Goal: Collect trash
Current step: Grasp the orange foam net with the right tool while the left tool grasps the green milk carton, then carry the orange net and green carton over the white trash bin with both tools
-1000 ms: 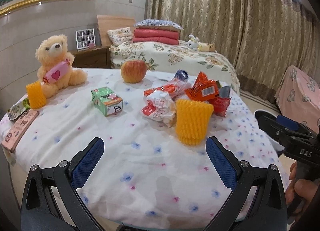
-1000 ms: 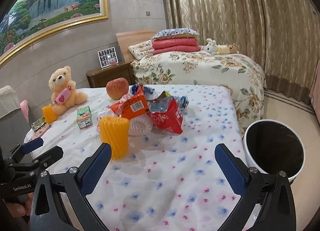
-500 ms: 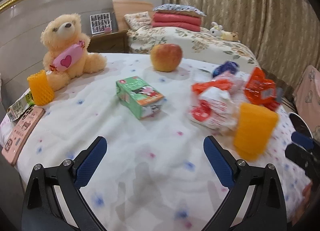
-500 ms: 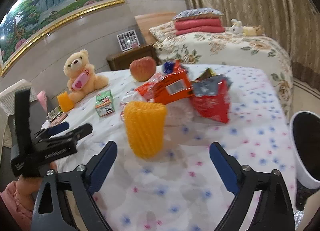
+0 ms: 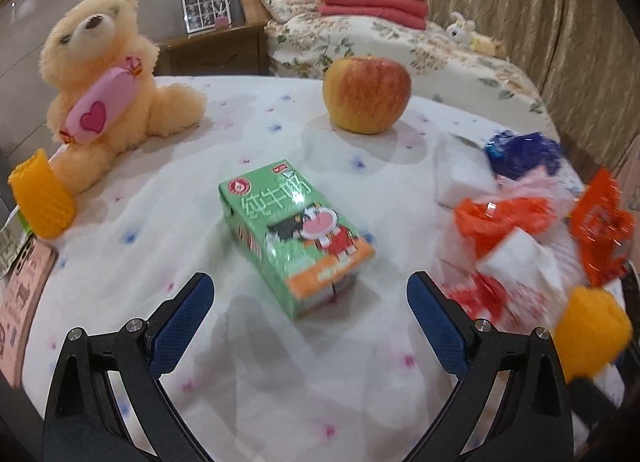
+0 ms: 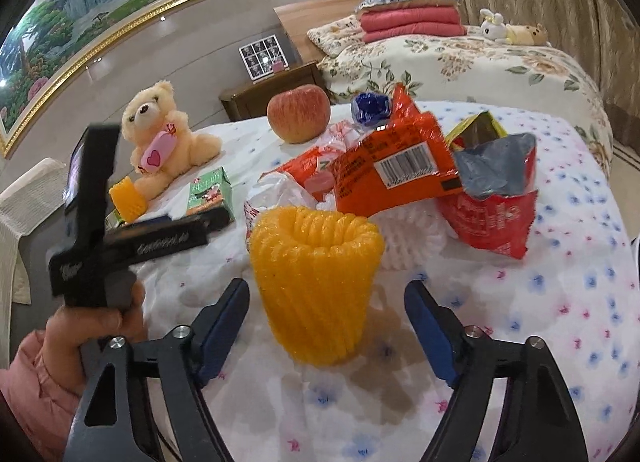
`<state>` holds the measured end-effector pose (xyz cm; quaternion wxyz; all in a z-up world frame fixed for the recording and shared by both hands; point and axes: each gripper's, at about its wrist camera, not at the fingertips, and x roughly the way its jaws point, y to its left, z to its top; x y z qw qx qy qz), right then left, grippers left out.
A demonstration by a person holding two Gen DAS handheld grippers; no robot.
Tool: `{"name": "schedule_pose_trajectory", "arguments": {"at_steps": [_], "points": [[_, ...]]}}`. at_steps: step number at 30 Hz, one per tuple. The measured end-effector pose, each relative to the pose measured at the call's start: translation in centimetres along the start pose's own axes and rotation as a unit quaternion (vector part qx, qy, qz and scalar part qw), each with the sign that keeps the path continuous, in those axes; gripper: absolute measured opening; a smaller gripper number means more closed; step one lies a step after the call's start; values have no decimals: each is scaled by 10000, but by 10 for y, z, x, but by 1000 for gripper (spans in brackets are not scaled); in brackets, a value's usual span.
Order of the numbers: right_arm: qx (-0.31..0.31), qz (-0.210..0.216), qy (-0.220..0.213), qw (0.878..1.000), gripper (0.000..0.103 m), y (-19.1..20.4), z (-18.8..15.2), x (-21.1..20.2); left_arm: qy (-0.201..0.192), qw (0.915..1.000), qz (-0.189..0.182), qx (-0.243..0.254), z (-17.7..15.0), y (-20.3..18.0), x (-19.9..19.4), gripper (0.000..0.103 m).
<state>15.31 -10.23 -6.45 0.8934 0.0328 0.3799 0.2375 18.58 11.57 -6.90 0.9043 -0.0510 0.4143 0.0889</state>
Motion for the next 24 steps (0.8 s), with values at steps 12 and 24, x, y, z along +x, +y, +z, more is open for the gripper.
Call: {"name": "schedule_pose_trajectory", "arguments": {"at_steps": [12, 24], "points": [[99, 258, 69, 9996, 38, -10, -7, -10, -15, 9998, -72, -176, 2, 9, 7, 57], [287, 219, -161, 9992, 38, -30, -18, -45, -176, 9976, -670, 96, -49, -22, -48, 56]]}}
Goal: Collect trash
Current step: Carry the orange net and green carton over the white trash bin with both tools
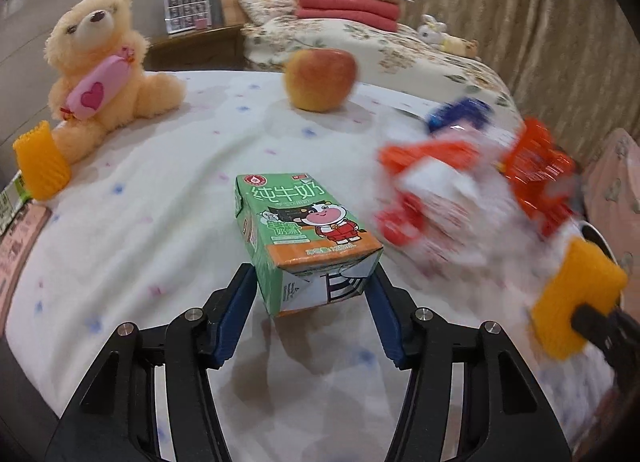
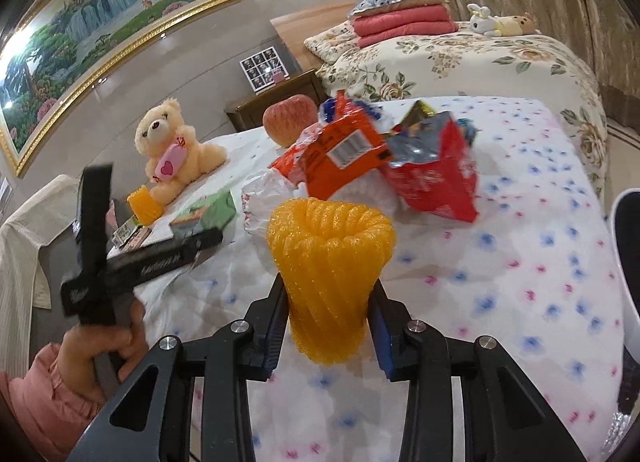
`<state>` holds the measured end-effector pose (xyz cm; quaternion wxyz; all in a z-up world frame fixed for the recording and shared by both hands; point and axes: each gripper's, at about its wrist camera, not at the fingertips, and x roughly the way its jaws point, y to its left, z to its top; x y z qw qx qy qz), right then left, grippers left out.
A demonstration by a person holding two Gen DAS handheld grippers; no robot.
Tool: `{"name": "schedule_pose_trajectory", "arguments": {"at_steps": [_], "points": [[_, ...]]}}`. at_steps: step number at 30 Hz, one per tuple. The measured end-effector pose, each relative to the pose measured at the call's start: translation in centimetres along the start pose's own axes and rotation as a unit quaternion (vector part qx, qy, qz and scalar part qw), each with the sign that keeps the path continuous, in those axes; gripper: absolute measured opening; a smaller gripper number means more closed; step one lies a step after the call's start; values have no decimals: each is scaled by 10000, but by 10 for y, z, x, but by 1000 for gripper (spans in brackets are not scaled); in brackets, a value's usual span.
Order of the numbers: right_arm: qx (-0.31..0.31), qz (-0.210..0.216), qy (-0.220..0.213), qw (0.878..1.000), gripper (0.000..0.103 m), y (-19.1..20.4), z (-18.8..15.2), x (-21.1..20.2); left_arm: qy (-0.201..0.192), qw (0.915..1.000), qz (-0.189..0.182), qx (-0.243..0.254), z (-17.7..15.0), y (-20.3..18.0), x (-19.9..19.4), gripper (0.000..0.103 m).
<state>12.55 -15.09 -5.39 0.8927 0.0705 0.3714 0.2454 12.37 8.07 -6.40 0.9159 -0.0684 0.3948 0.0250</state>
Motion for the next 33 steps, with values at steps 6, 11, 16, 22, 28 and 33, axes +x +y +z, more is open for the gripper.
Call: {"name": "schedule_pose_trajectory", "arguments": {"at_steps": [6, 11, 16, 22, 28, 33], "points": [[158, -128, -125, 9997, 38, -19, -6, -17, -154, 9991, -244, 314, -12, -30, -28, 55], [331, -266, -209, 9989, 38, -39, -13, -31, -235, 9969, -480, 570, -23, -55, -46, 55], [476, -418, -330, 9974, 38, -58, -16, -48, -286, 9934, -791, 780, -32, -80, -58, 55], [641, -602, -498, 9949, 38, -79, -19, -69, -258, 9848, -1281, 1143, -34, -120, -68, 9], [808, -757, -573, 9922, 38, -97, -22, -80, -123, 9791, -1502, 1364, -42, -148, -58, 6], [875, -784, -562, 9915, 38, -103, -26, -81, 0, 9796, -1561, 1263, -45, -142, -53, 6]]}}
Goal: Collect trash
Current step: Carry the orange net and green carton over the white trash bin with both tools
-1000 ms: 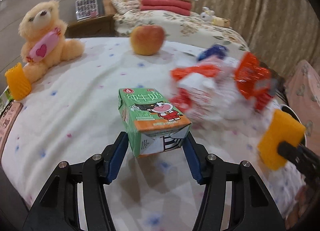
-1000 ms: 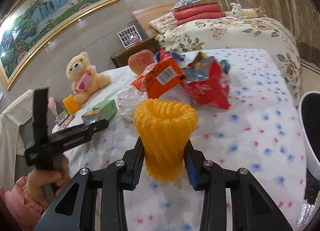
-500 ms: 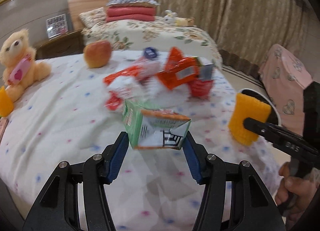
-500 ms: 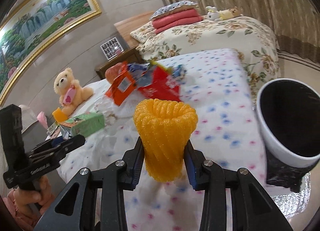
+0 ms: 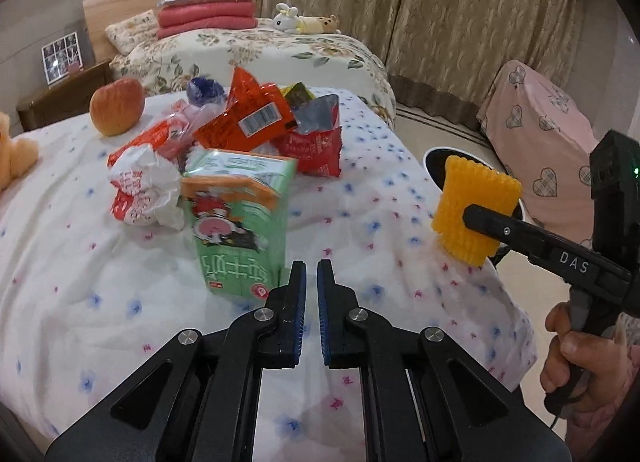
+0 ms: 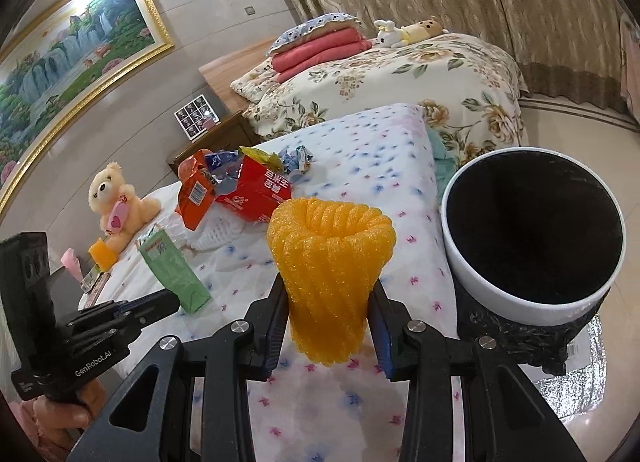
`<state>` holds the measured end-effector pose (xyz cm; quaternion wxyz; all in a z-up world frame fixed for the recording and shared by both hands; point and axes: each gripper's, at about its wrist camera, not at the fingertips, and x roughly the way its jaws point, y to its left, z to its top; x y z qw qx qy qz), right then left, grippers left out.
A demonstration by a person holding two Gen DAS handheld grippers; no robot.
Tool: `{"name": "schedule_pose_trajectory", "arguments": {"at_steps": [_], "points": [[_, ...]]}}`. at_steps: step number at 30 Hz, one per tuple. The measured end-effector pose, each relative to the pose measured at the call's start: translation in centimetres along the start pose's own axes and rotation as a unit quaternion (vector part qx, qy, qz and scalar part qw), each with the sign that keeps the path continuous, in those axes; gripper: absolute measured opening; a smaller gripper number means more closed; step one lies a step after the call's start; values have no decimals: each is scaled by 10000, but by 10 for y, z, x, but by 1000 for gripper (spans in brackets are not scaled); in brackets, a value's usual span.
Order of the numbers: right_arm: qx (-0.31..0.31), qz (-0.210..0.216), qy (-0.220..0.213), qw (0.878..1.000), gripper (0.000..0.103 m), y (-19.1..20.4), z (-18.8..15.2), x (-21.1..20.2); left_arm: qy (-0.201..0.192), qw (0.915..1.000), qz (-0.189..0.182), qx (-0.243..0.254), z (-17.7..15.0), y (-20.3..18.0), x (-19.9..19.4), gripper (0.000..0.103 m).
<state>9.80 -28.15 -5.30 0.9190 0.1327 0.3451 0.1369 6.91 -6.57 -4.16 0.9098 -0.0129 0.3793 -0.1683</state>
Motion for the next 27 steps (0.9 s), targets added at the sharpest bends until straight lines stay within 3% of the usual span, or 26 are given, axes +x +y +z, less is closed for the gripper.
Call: {"name": "schedule_pose_trajectory", "arguments": {"at_steps": [3, 5, 7, 11, 17, 25, 26, 27], "points": [[27, 5, 2, 10000, 38, -2, 0, 2, -108, 9999, 102, 56, 1, 5, -4, 7], [39, 18, 12, 10000, 38, -3, 1, 3, -149, 9997, 156, 72, -1, 8, -7, 14], [41, 34, 16, 10000, 38, -2, 1, 5, -136, 9996, 237, 61, -6, 12, -8, 33], [31, 41, 27, 10000, 38, -1, 0, 6, -62, 9995, 295, -39, -16, 20, -5, 44], [67, 46, 68, 9999, 38, -1, 0, 8, 3, 9973, 669, -309, -13, 35, 4, 67], [98, 30, 79, 9999, 38, -3, -1, 11, -101, 9949, 901, -451, -7, 50, 13, 70], [104, 30, 85, 9999, 38, -4, -1, 12, -109, 9949, 917, -404, -6, 50, 15, 65], [110, 32, 89, 9999, 38, -4, -1, 12, -96, 9957, 834, -390, -5, 50, 18, 46]]}}
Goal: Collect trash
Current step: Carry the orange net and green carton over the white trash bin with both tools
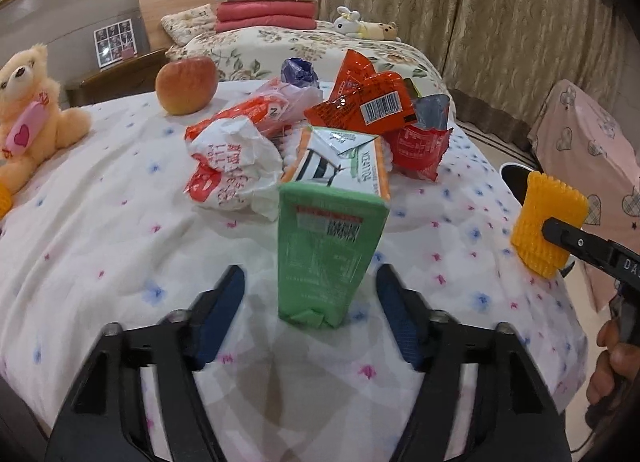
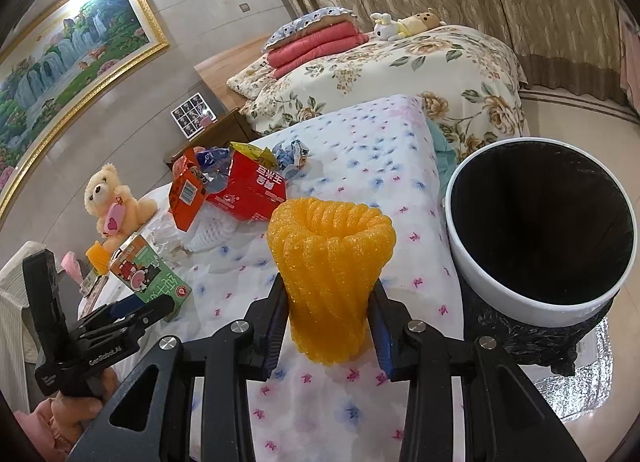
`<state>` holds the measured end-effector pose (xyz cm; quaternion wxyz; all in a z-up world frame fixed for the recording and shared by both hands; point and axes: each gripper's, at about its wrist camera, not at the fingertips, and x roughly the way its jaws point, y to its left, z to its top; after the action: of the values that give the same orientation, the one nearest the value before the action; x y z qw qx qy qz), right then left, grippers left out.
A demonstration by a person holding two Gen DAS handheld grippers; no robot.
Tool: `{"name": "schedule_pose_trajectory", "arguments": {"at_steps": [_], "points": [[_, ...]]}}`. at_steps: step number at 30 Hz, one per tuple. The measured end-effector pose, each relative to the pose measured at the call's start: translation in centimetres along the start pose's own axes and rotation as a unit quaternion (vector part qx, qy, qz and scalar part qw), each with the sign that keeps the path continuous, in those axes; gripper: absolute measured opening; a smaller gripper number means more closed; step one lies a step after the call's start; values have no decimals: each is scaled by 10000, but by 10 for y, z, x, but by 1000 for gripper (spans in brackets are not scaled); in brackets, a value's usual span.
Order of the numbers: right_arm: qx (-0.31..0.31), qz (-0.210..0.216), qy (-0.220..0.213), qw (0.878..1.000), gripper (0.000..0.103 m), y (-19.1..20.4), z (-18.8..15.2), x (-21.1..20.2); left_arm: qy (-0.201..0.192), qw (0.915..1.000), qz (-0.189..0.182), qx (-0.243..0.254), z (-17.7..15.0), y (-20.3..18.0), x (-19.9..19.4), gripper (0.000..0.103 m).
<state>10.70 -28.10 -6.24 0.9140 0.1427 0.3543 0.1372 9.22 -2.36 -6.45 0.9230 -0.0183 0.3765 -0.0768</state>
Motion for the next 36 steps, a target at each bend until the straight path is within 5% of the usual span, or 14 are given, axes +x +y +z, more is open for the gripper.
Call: {"name": "schedule_pose_trajectory", "arguments": {"at_steps": [1, 2, 22, 36], "points": [[4, 0, 2, 10000, 38, -1, 0, 1, 55, 10000, -80, 11, 1, -1, 3, 31], [9, 2, 1, 10000, 38, -1, 0, 1, 144, 9998, -154, 23, 2, -3, 8, 31], [344, -523, -321, 9975, 38, -62, 17, -35, 119, 9880, -1260, 889, 34, -111, 16, 31], [665, -946, -408, 9925, 38, -120, 33, -49, 291, 9772, -1674, 1277, 60, -178, 39, 31]]}}
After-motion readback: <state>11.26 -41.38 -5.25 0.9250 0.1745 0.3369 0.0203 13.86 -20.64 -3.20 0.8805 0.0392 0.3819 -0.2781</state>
